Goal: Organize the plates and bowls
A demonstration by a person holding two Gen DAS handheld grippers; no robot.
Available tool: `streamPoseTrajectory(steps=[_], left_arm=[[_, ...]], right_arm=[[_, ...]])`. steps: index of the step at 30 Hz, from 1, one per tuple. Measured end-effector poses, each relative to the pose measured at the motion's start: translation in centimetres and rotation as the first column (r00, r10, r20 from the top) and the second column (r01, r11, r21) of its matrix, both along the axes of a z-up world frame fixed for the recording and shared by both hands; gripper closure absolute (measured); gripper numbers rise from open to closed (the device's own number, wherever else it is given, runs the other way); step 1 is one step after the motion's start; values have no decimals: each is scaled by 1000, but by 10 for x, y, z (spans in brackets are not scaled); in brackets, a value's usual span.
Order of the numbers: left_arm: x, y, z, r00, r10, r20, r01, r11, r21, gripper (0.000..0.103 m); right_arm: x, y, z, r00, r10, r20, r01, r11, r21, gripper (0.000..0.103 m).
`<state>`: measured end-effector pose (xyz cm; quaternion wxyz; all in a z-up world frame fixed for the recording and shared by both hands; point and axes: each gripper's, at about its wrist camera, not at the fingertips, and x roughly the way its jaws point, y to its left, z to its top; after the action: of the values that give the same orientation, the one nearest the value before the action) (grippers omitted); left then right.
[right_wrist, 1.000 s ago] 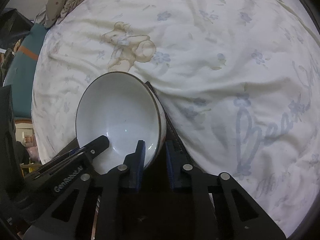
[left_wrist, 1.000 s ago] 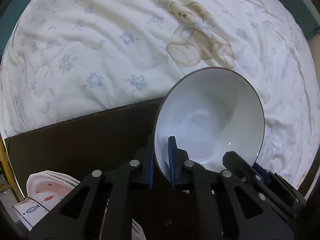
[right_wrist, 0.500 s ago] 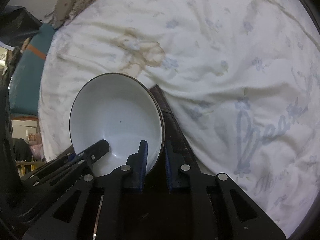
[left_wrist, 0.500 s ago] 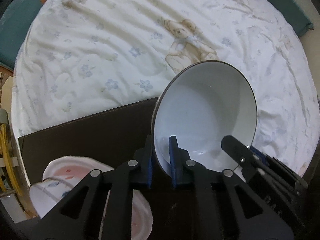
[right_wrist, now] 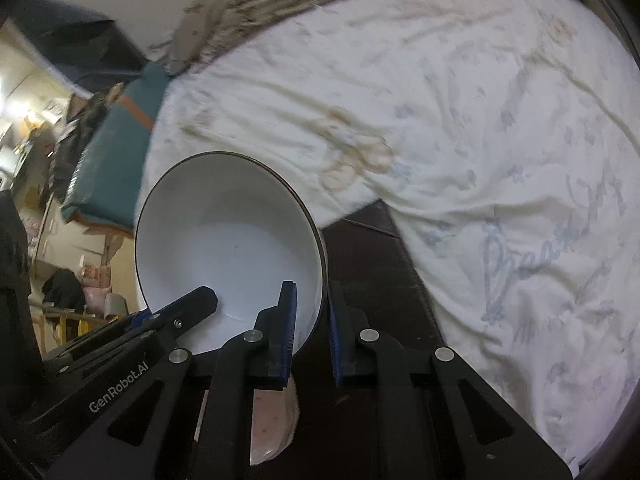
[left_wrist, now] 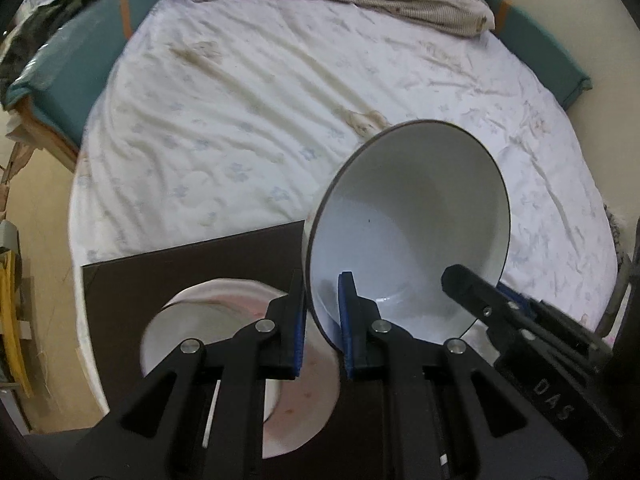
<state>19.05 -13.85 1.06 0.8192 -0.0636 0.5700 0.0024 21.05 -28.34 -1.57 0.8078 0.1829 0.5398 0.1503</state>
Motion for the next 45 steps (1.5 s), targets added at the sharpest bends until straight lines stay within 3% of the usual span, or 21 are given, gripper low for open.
streamPoseTrajectory(steps=[7,13,17,25,33,38,42,45], left_arm=[[-51,50,3,999,37,2,-37,999,-13,91],[-83,77,-2,999,40,8,-40,999,-11,91],[-90,96,-12,999,47,0,-47,998,-34,91],[-88,110,-39,998,42,-45,-46,995,-88,91],[-87,106,-47,997,30,-64,-34,998,-57,91],[-87,122,-46,994,74,-79,-84,988,-131,87],[-87,131,-45,992,104,-66,-111,987,-119,85],[-86,135,-35,994,111,2,-111,992,-53,85]], right_arm=[[-39,47,26,991,108,83,-109,994,5,87],[-77,85,23,976,187,111,-185,982,-26,86],[-86,97,15,972,207,109,-210,978,15,86],[-86,115,-3,971,228,64,-231,972,32,86],[-84,111,-29,972,229,-56,-227,973,45,86],[-78,108,-33,969,221,-111,-210,973,97,85],[-77,107,-36,960,243,-137,-223,964,146,83],[-73,102,-32,966,231,-119,-208,962,175,83]])
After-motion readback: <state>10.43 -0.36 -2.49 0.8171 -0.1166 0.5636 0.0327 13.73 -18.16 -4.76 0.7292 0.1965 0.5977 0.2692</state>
